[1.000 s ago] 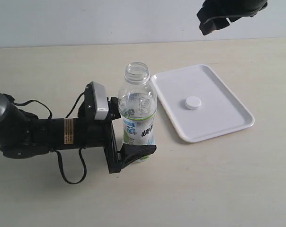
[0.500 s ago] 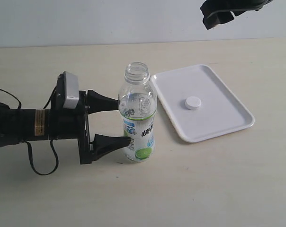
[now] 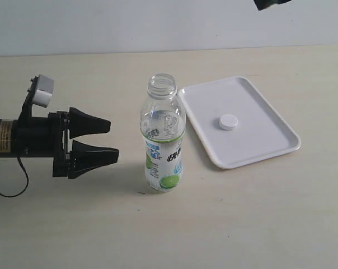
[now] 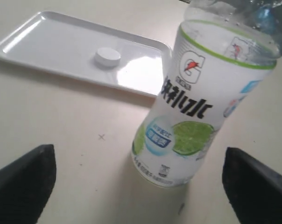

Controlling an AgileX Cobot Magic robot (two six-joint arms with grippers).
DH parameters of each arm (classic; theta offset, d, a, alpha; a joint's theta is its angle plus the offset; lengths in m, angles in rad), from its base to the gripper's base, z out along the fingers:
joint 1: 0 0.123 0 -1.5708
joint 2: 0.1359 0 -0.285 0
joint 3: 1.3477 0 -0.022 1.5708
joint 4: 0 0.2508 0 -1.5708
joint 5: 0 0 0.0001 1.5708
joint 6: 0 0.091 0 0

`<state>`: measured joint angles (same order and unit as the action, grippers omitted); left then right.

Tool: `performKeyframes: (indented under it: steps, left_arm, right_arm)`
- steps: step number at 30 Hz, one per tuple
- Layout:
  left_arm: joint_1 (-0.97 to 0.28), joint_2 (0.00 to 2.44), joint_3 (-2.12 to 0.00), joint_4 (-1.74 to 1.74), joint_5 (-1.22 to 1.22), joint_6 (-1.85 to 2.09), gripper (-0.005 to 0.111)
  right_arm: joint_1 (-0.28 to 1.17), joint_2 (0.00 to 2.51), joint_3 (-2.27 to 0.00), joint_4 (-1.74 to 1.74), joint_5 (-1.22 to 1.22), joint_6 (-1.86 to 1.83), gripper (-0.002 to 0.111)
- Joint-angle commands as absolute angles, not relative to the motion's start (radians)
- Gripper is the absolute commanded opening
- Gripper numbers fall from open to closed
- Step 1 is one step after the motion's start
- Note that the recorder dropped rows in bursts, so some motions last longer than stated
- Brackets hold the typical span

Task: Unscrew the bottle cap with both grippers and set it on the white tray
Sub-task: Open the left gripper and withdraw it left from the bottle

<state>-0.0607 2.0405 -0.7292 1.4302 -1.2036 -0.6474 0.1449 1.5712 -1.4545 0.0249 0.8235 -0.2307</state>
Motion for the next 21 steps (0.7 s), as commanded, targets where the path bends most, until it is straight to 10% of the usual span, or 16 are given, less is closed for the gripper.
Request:
performKeyframes:
  steps: [1, 8, 12, 21]
  left_arm:
    - [-0.060, 2.030, -0.722, 1.502, -1.221, -0.685, 0.092]
    - [-0.060, 2.006, -0.722, 1.500, -1.221, -0.691, 0.082]
    - [-0.060, 2.006, -0.722, 1.485, -1.221, -0.687, 0.006]
    - [-0.055, 1.891, -0.724, 1.497, -1.221, -0.763, 0.000]
  right_arm:
    - [0.140, 1.473, -1.464, -0.047, 0.833, -0.170, 0.035]
    - [0.140, 1.280, -1.462, -0.233, 0.915, -0.036, 0.032]
    - [0.140, 1.188, -1.451, -0.231, 0.935, -0.013, 0.031]
    - [0.140, 0.801, -1.048, -0.160, 0.713, 0.039, 0.000]
